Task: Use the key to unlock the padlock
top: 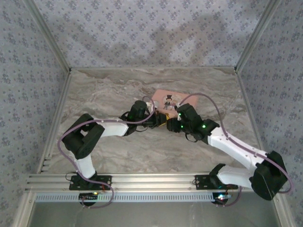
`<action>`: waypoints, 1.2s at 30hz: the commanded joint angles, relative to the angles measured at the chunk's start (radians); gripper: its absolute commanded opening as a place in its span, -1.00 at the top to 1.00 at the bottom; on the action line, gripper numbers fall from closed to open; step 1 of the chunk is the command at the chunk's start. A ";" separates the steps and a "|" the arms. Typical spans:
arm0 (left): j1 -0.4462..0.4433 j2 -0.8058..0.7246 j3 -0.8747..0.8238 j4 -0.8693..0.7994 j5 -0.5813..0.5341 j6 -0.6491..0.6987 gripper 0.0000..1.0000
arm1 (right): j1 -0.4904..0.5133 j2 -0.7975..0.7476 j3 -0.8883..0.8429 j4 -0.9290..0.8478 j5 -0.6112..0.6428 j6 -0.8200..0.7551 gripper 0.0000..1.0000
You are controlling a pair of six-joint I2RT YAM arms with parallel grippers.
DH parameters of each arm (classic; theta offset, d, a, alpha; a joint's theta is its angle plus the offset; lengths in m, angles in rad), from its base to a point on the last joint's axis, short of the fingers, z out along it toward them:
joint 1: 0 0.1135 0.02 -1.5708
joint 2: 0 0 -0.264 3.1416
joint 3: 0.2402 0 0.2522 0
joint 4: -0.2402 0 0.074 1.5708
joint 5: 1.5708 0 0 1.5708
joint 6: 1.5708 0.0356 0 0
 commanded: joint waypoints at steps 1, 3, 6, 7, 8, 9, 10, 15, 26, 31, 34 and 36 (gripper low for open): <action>-0.007 -0.049 0.033 0.027 0.047 0.000 1.00 | 0.052 0.056 0.052 -0.090 0.143 -0.062 0.08; -0.007 -0.051 0.035 0.024 0.048 0.001 1.00 | 0.067 0.083 0.069 -0.099 0.168 -0.062 0.08; -0.006 -0.052 0.042 0.015 0.052 0.004 1.00 | 0.088 0.109 0.087 -0.099 0.201 -0.072 0.10; -0.005 -0.053 0.043 0.012 0.052 0.005 1.00 | 0.093 0.117 0.095 -0.103 0.211 -0.075 0.14; -0.004 -0.053 0.045 0.010 0.053 0.007 1.00 | 0.098 0.124 0.100 -0.103 0.217 -0.078 0.15; -0.004 -0.052 0.046 0.011 0.054 0.007 1.00 | 0.105 0.134 0.109 -0.107 0.226 -0.081 0.17; -0.003 -0.051 0.048 0.009 0.054 0.007 1.00 | 0.110 0.145 0.117 -0.109 0.230 -0.087 0.19; -0.002 -0.046 0.052 0.009 0.057 0.007 1.00 | 0.135 0.204 0.159 -0.130 0.247 -0.094 0.25; 0.001 -0.053 0.045 0.012 0.058 0.007 1.00 | 0.163 0.255 0.203 -0.138 0.279 -0.092 0.73; 0.002 -0.054 0.037 0.012 0.053 0.008 1.00 | 0.163 0.256 0.198 -0.130 0.252 -0.096 0.99; 0.003 -0.053 0.031 0.012 0.052 0.010 1.00 | 0.162 0.252 0.177 -0.114 0.235 -0.086 0.91; 0.004 -0.053 0.024 0.007 0.045 0.013 1.00 | 0.164 0.250 0.158 -0.098 0.229 -0.079 0.68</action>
